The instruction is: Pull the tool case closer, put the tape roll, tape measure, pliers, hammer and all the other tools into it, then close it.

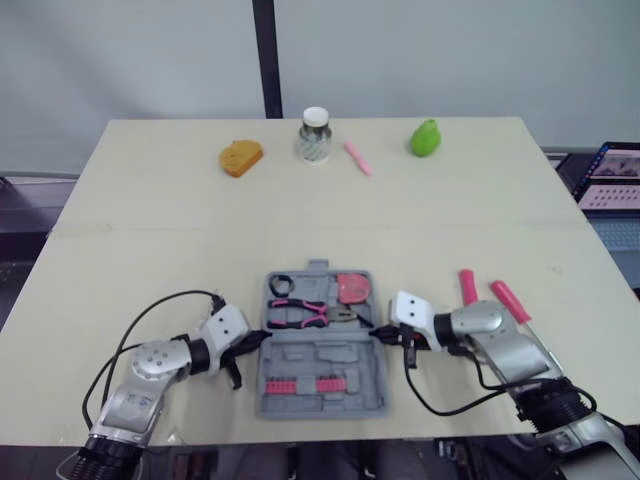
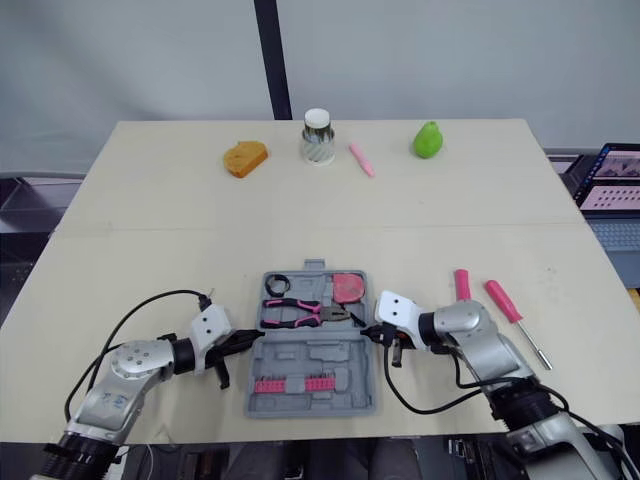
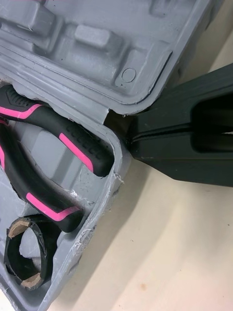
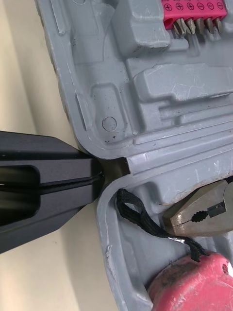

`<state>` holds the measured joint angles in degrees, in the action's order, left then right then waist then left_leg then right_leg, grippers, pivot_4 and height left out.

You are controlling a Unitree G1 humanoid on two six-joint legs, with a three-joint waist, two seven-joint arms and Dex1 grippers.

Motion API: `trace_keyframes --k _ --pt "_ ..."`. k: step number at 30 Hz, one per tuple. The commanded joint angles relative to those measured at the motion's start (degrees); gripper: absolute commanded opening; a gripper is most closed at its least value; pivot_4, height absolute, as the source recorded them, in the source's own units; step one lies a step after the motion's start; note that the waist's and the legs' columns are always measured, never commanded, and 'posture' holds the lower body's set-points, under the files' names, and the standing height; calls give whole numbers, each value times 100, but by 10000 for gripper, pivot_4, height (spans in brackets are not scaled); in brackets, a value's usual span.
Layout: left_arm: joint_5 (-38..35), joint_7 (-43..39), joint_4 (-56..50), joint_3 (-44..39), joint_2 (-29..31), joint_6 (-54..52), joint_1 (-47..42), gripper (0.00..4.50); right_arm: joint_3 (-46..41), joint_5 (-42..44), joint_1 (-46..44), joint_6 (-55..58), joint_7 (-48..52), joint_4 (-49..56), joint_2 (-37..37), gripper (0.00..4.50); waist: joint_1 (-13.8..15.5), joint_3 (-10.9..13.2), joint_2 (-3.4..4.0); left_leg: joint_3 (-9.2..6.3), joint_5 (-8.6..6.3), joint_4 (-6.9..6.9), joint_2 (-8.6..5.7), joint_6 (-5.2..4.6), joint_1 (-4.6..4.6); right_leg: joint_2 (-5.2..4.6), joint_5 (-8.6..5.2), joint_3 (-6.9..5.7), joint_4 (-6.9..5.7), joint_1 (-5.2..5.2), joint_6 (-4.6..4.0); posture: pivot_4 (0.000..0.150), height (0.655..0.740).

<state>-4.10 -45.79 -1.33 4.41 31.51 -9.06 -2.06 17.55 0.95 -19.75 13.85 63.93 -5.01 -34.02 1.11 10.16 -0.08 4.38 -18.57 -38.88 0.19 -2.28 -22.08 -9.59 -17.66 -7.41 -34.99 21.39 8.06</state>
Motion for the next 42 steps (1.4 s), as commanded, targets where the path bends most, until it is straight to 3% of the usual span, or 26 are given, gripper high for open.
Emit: trace_keyframes --k 1,26,34,42 --pt "16 27 -57 167 -105 95 -84 237 93 21 -33 -81 -92 53 184 0 0 0 0 0 0 0 0 0 0 0 0 0 0 0 0 1500 7400" --pt "26 16 -61 189 -126 50 -159 237 53 -9 30 -46 -68 124 209 0 -5 0 0 -1 -1 1 2 3 0 0 0 0 1 0 0 1500 7400" --pt "-288 -124 -374 -343 292 -179 139 237 -459 321 249 87 118 460 -258 0 -7 2 2 -1 -5 4 2 3 -10 0 0 0 5 10 0 1500 7400" --pt "-681 -247 -955 -907 744 -576 646 237 -804 520 293 -87 116 157 -622 0 -69 3 2 -1 -8 9 3 1 -12 0 0 -5 16 9 0 1500 7400"
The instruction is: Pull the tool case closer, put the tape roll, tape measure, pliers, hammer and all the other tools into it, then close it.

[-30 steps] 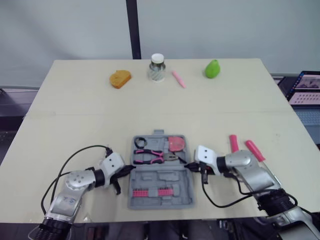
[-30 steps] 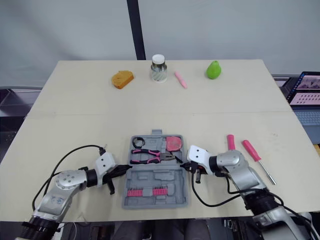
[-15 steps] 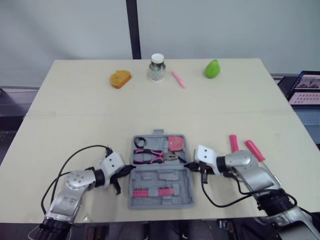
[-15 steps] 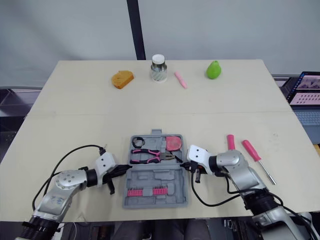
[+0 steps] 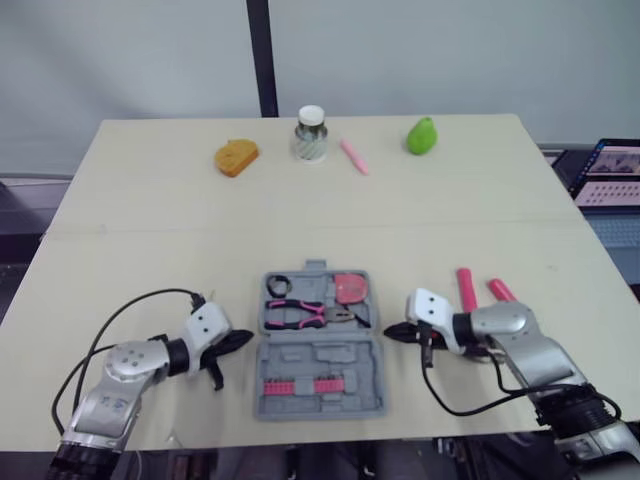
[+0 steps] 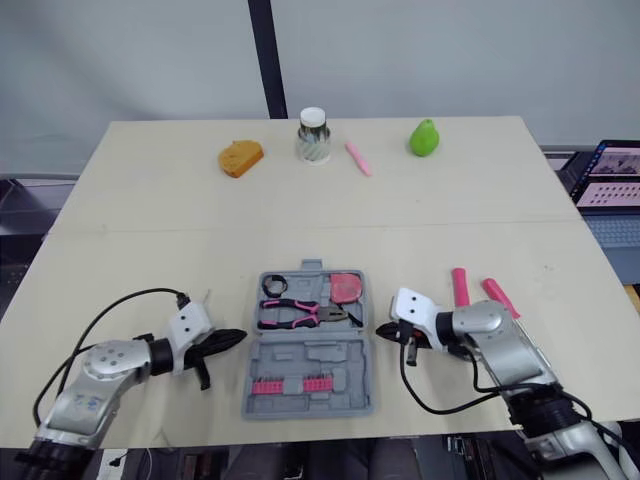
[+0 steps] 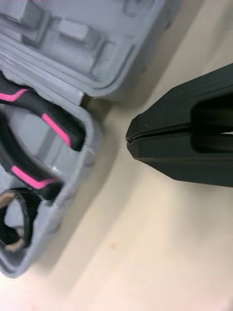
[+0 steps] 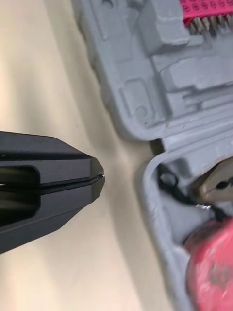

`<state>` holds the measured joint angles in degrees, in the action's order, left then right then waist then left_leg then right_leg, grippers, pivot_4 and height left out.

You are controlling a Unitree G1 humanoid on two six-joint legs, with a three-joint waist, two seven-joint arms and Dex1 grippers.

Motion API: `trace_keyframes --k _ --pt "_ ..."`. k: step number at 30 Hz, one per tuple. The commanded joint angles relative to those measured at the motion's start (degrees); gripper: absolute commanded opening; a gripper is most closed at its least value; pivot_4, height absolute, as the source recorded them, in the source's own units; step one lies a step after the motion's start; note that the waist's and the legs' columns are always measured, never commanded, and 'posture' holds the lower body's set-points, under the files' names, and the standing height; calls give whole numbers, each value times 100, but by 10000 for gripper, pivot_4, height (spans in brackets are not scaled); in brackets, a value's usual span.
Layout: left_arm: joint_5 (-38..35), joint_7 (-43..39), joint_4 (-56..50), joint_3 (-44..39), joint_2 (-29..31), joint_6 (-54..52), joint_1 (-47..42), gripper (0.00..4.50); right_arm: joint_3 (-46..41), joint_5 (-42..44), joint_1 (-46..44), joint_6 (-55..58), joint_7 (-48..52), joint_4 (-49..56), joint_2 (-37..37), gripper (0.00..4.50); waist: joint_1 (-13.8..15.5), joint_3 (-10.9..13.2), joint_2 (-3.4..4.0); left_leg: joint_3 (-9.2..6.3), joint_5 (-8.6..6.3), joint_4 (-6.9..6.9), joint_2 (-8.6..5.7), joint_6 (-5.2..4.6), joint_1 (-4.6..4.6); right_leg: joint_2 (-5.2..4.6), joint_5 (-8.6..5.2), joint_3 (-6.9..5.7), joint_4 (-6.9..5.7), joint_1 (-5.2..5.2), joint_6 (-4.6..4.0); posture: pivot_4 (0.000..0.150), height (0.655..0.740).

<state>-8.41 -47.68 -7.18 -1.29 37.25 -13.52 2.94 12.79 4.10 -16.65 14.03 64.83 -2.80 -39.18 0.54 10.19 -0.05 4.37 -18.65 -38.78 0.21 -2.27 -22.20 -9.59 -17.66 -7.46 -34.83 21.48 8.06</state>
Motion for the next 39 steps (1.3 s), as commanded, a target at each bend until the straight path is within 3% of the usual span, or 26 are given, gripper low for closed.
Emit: trace_keyframes --k 1,6,9,11,13,19,20,21,29,39 --pt "-411 -83 -461 -541 231 -252 205 237 -459 337 -39 -22 39 -72 -134 0 -37 1 -1 0 0 0 0 0 0 0 0 0 1 0 0 1500 7400" --pt "-1378 -242 -847 -1828 584 -944 457 237 -1394 1303 -47 510 320 -34 -450 0 -49 8 2 -2 0 0 3 0 -2 0 0 0 5 0 0 1500 7400" --pt "-1594 -282 -558 -2613 790 -1093 687 237 -2063 1812 3 862 582 -350 -850 0 -56 11 6 -3 -2 3 2 -3 -2 -1 0 -1 10 -3 0 1500 7400" --pt "-1512 -318 -280 -2961 935 -1053 922 5527 -2448 1963 41 1031 712 -781 -1208 0 -60 12 9 -2 -4 4 2 -7 -2 -1 0 -1 12 -3 0 1500 7400" --pt "-1461 -354 -26 -3228 1003 -965 1141 13511 -2762 1970 78 979 797 -1394 -1559 8041 -59 15 13 2 -6 6 0 -10 -1 -1 0 -2 16 -4 0 1500 7400" --pt "-1304 -485 955 -3872 1134 -418 1620 44877 -3277 1739 246 289 908 -3182 -2250 38676 -79 17 12 16 -13 7 4 -11 1 -2 0 -1 23 -2 0 1500 7400" --pt "-1291 -486 1118 -3936 1156 -323 1644 45000 -3315 1704 251 171 884 -3455 -2298 43834 -84 17 12 18 -13 7 6 -10 2 -4 0 0 31 0 0 1500 7400" --pt "-1278 -485 1247 -3984 1173 -243 1659 45000 -3340 1670 258 86 861 -3651 -2324 44486 -87 17 14 22 -15 7 7 -8 2 -4 0 0 39 3 -1 1500 7400" --pt "-1241 -445 1858 -4056 1257 133 1558 45000 -3303 1422 127 -551 744 -4817 -2371 44486 -128 29 34 46 -40 10 19 0 12 -14 -1 3 40 12 -3 1500 7400" --pt "-1344 -394 1405 -3894 1193 -69 1467 45000 -3331 1569 50 -391 755 -4348 -2217 44486 -218 34 42 66 -49 9 36 6 19 -9 -1 -2 21 13 -3 1500 7400"
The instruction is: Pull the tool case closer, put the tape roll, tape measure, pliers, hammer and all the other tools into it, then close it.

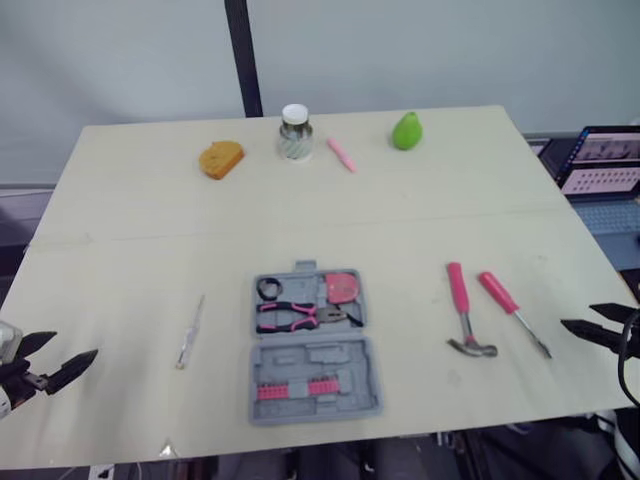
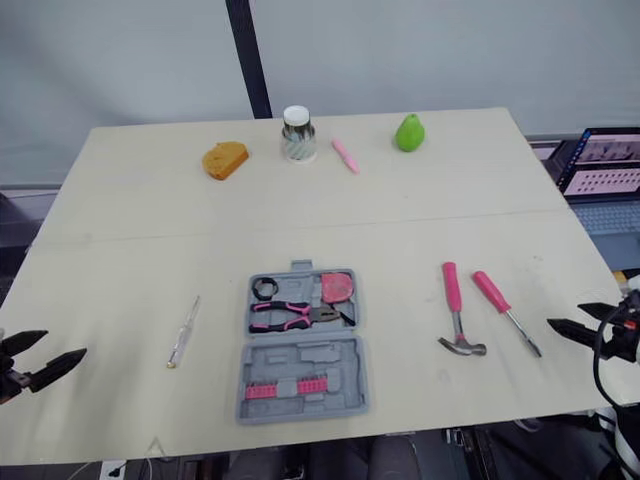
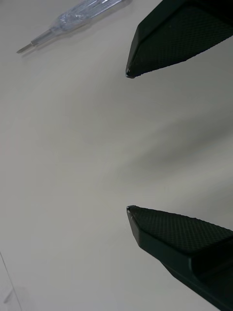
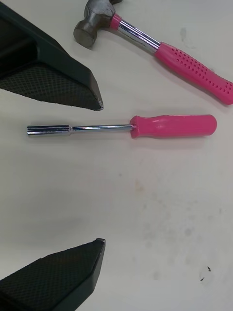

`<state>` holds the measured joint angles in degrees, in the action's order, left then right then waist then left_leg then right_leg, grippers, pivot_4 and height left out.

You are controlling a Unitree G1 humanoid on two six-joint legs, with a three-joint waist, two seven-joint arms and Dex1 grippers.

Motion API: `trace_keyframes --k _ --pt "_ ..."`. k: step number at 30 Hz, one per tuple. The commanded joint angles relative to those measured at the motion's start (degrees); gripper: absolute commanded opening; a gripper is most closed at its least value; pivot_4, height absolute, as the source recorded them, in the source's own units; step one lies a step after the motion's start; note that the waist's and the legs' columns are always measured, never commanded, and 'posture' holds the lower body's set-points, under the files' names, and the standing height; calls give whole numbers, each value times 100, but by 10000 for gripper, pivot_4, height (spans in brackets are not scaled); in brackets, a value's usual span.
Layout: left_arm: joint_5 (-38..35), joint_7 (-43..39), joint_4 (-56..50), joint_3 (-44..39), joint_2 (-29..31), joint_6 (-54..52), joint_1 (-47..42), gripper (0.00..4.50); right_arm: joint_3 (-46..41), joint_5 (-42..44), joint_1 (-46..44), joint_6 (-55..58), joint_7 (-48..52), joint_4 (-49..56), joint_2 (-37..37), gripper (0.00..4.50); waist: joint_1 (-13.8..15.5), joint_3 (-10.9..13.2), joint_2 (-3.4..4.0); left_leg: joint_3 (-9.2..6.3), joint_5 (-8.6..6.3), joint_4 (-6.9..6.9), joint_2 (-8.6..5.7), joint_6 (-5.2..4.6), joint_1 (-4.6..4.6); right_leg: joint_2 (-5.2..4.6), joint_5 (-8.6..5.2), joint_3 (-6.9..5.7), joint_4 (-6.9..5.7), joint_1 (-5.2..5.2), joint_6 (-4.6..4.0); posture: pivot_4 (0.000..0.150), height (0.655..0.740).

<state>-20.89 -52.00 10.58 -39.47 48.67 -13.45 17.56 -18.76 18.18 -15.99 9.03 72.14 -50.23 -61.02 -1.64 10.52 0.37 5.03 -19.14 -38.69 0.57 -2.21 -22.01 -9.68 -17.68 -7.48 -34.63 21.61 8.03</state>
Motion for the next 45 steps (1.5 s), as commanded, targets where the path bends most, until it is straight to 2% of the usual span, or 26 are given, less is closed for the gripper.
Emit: trace_keyframes --k 1,5,10,14,18,23,29,36,45 --pt "-189 63 -558 -106 -3 -186 14 45000 -179 236 39 246 69 687 -17 44486 -1 1 1 3 -1 -1 1 -1 0 0 0 1 0 0 0 1500 7400" --pt "-400 158 -1358 -153 -219 -538 266 45000 -237 625 299 896 82 2102 79 44486 -5 6 11 14 -4 -1 6 -3 7 -2 0 7 -2 0 0 1500 7400" --pt "-633 550 -2398 -113 -713 -939 562 45000 93 1255 374 1995 -187 4505 360 44486 8 10 16 20 -9 -1 24 3 13 2 1 8 0 0 -2 1500 7400" --pt "-613 950 -2825 133 -1139 -1017 514 45000 621 1571 8 2522 -373 5684 722 44486 29 11 15 20 -12 -10 25 4 14 6 5 10 0 -2 -7 1500 7400" --pt "-426 1358 -2968 606 -1684 -799 413 45000 1348 1664 -477 2716 -407 6439 1111 44486 117 13 12 20 -20 -18 25 5 13 4 7 13 13 -1 -11 1500 7400" --pt "-45 1934 -2950 1054 -2313 -310 290 45000 1981 1614 -1199 2724 -355 6687 1524 44486 167 15 3 22 -23 -26 24 -2 8 14 9 10 7 1 -13 1500 7400" --pt "248 2313 -2858 1454 -2817 325 230 45000 2383 1522 -1624 2650 -193 6585 1716 44486 167 11 -7 21 -24 -35 22 -9 0 16 11 -1 2 1 -11 1500 7400" --pt "631 2734 -2874 1996 -3167 357 368 45000 2594 1452 -1949 2645 -8 6432 1743 44486 150 13 -11 25 -24 -38 22 -15 -2 20 12 -4 3 1 -10 1500 7400" --pt "699 3314 -2810 2074 -3402 135 249 45000 2649 1416 -2000 2649 31 6358 1850 44486 157 13 -16 24 -21 -41 23 -18 -2 16 14 -4 0 0 -8 1500 7400"
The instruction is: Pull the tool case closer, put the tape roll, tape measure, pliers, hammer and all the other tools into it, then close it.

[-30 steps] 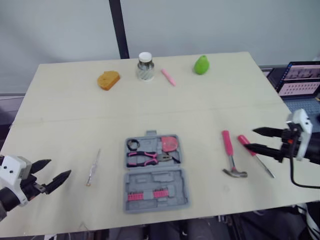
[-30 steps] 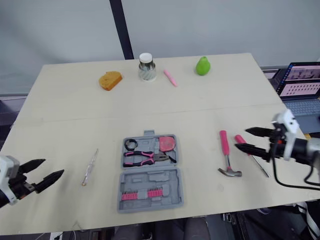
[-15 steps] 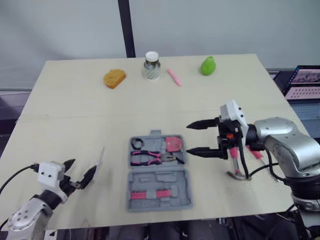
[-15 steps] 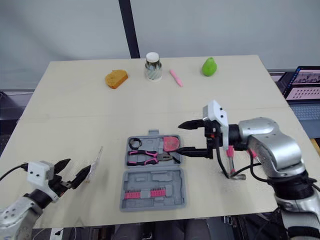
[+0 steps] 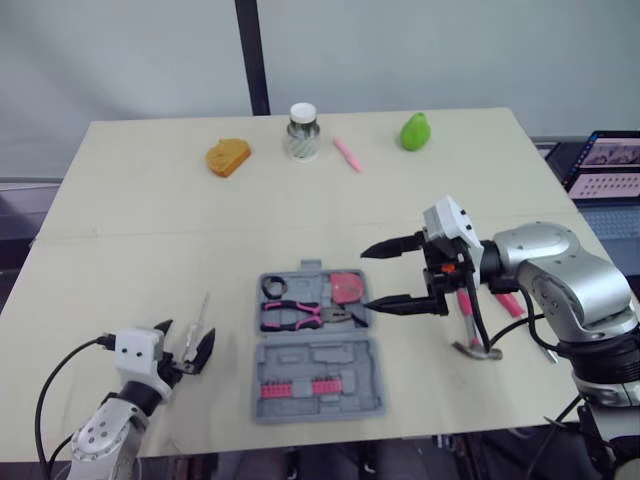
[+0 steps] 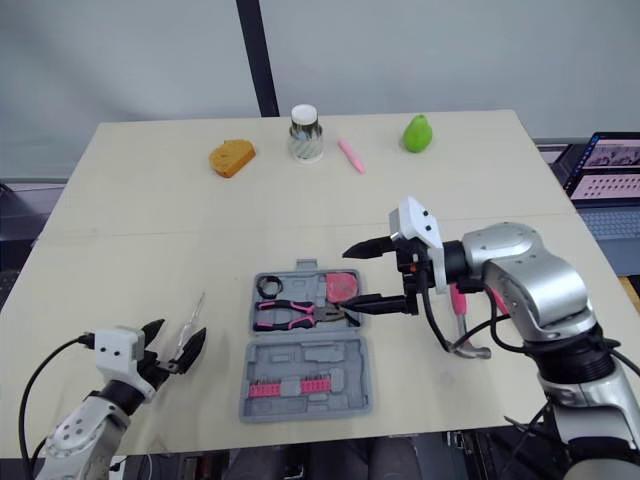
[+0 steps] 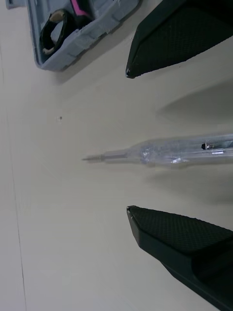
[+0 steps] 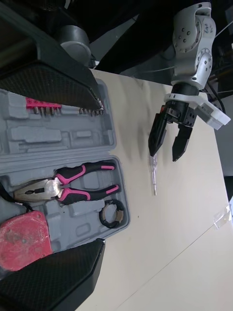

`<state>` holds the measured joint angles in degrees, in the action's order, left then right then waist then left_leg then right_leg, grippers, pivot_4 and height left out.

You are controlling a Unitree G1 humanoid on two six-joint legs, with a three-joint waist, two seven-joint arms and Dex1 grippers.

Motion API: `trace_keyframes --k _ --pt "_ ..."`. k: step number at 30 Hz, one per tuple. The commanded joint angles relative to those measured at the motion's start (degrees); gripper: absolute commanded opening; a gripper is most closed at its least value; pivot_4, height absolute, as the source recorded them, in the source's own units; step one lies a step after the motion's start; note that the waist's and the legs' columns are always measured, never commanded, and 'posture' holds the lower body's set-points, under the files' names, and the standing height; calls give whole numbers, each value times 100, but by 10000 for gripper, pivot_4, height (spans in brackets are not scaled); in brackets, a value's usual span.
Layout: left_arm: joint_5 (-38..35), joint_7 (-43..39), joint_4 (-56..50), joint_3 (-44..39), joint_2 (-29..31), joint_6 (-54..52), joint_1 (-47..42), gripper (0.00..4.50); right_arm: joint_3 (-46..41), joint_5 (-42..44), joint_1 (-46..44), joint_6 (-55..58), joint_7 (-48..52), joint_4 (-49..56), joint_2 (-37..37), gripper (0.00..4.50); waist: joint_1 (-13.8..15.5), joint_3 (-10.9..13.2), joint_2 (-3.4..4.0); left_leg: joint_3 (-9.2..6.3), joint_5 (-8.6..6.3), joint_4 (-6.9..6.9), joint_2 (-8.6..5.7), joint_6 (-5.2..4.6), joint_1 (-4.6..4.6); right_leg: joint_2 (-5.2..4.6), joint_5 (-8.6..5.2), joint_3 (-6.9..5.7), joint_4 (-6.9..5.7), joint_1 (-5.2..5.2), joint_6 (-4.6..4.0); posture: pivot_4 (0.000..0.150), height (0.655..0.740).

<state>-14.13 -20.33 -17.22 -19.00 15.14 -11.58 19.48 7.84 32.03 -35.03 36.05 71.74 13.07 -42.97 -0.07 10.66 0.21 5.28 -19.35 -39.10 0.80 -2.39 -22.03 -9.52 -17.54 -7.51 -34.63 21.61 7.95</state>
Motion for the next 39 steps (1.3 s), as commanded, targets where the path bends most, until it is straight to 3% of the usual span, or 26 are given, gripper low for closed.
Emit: trace_keyframes --k 1,21,32,35,39 --pt "34 174 -13 37 -52 -86 57 45000 1 23 -108 -59 69 15 61 44486 -1 0 0 0 0 0 0 0 0 0 0 0 0 0 0 1500 7400" --pt "178 371 566 286 169 -543 -608 45000 -50 4 -53 -122 -2 -3 125 44486 2 0 -3 -1 0 0 0 1 -1 1 1 -3 -1 0 0 1500 7400" --pt "243 394 573 367 193 -687 -519 45000 -82 7 -4 -138 -42 23 146 44486 8 -1 -3 -1 2 -1 -1 0 0 -1 1 -2 -2 0 0 1500 7400" --pt "254 394 550 366 210 -732 -481 36982 -84 13 16 -154 -47 30 148 45000 5 -1 -2 -1 2 -1 -1 0 0 -1 1 -2 -2 0 0 1500 7400" --pt "260 409 559 382 201 -773 -465 17732 -93 22 27 -161 -74 40 164 45000 9 -1 -2 -1 1 -1 -2 0 0 -2 1 -2 0 0 0 1500 7400"
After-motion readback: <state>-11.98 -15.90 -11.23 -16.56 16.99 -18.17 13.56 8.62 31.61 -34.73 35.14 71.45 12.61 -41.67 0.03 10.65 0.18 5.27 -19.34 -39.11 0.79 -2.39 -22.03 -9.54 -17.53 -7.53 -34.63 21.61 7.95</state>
